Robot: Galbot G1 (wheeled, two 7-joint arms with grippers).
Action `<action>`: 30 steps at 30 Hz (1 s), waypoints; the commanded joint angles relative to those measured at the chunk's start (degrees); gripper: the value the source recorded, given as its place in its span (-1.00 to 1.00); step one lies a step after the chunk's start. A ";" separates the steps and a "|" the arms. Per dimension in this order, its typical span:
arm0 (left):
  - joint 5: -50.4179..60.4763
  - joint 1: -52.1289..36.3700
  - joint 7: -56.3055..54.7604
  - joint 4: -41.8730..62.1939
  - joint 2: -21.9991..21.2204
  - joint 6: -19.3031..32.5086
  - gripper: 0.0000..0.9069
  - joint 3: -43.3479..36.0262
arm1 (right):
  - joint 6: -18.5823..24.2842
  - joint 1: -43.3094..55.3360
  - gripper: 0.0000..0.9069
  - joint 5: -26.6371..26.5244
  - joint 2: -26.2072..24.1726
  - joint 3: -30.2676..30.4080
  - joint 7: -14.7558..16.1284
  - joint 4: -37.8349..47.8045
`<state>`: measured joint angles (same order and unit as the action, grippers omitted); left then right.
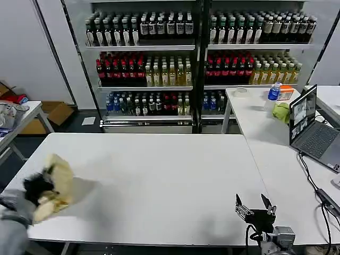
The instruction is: Fold and organize the clothes.
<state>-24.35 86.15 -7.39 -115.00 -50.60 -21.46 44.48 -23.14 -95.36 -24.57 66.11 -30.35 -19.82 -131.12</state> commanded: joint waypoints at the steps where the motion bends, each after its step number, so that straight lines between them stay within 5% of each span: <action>1: 44.81 -1.32 -0.84 1.66 -8.48 7.90 -0.98 -29.50 | -0.04 -0.74 1.00 1.10 0.40 -0.16 -0.04 -0.04; 24: 30.77 -19.75 0.47 7.07 -15.01 -1.54 -0.91 -47.35 | -0.06 -3.40 1.00 3.65 2.11 -0.96 0.43 -1.52; 26: 29.71 -20.08 0.44 7.12 -15.65 -1.62 -0.67 -48.37 | -0.07 -3.46 1.00 3.68 2.04 -1.12 0.58 -1.70; 27: 29.08 -20.25 0.48 7.10 -16.03 -1.54 -0.27 -48.92 | -0.07 -3.49 1.00 3.78 1.92 -1.20 0.76 -1.91; 28: 28.29 -20.43 0.59 7.06 -16.33 -1.24 0.91 -49.30 | -0.09 -3.43 1.00 3.86 1.81 -1.20 0.90 -2.02; 30: 24.08 -20.76 1.57 6.80 -16.84 0.39 1.00 -49.59 | -0.12 -3.16 1.00 3.87 1.68 -1.02 1.11 -2.16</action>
<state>5.12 69.59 -6.73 -109.65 -65.00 -22.03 1.76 -23.19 -98.55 -20.97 67.84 -31.28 -19.10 -132.81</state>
